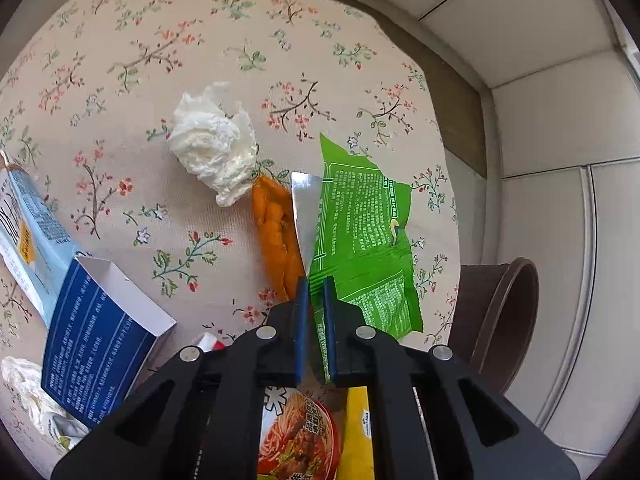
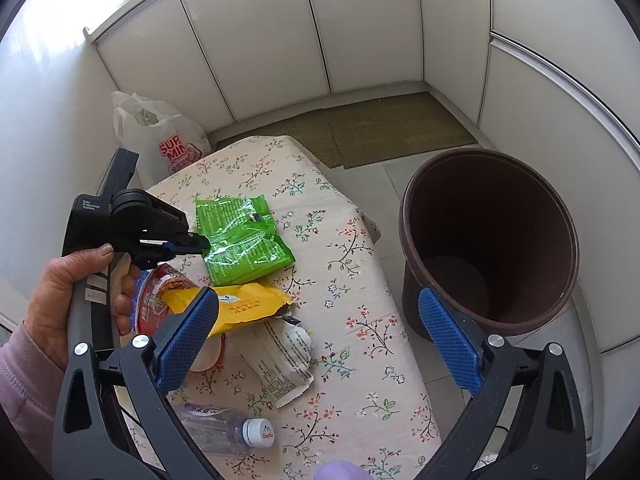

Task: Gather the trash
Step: 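Lift the green chip bag off the table with the left gripper, then grasp the white crumpled tissue with the right gripper while the left gripper holds the bag, then carry the tissue over the brown bin and open the right gripper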

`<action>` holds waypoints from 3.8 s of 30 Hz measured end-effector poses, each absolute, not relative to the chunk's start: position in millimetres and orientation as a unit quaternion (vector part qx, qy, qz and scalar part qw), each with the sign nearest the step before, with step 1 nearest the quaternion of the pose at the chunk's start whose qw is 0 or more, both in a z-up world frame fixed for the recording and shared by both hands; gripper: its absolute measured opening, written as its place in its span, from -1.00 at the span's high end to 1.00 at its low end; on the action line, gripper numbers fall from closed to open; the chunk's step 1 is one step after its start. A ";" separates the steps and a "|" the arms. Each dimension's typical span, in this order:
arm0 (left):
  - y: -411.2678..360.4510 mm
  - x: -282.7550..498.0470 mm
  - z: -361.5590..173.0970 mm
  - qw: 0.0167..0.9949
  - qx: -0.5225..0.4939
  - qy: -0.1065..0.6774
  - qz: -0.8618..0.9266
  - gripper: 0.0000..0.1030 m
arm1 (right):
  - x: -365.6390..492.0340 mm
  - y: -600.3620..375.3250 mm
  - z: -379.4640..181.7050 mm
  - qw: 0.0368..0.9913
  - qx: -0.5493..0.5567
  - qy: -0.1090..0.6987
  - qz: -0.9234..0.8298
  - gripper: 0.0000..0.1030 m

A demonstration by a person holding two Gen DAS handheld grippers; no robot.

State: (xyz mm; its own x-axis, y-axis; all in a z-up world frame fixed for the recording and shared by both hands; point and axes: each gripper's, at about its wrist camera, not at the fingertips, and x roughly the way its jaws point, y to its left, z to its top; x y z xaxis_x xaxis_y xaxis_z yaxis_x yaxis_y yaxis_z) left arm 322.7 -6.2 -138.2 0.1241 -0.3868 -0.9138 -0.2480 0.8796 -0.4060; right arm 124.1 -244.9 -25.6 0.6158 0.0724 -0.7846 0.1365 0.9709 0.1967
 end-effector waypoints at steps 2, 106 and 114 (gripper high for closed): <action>-4.8 327.8 -144.2 0.702 -0.256 0.664 -0.033 0.41 | 123.4 -247.8 -24.8 0.892 0.119 0.436 -0.020 -0.87; 162.0 107.5 56.7 0.933 -0.234 0.268 -0.049 0.99 | 291.2 -120.1 -5.7 0.871 -0.013 0.489 0.048 0.44; 127.4 99.0 59.9 0.940 -0.199 0.268 -0.073 0.99 | 229.2 -235.4 20.9 0.907 0.076 0.412 -0.039 0.42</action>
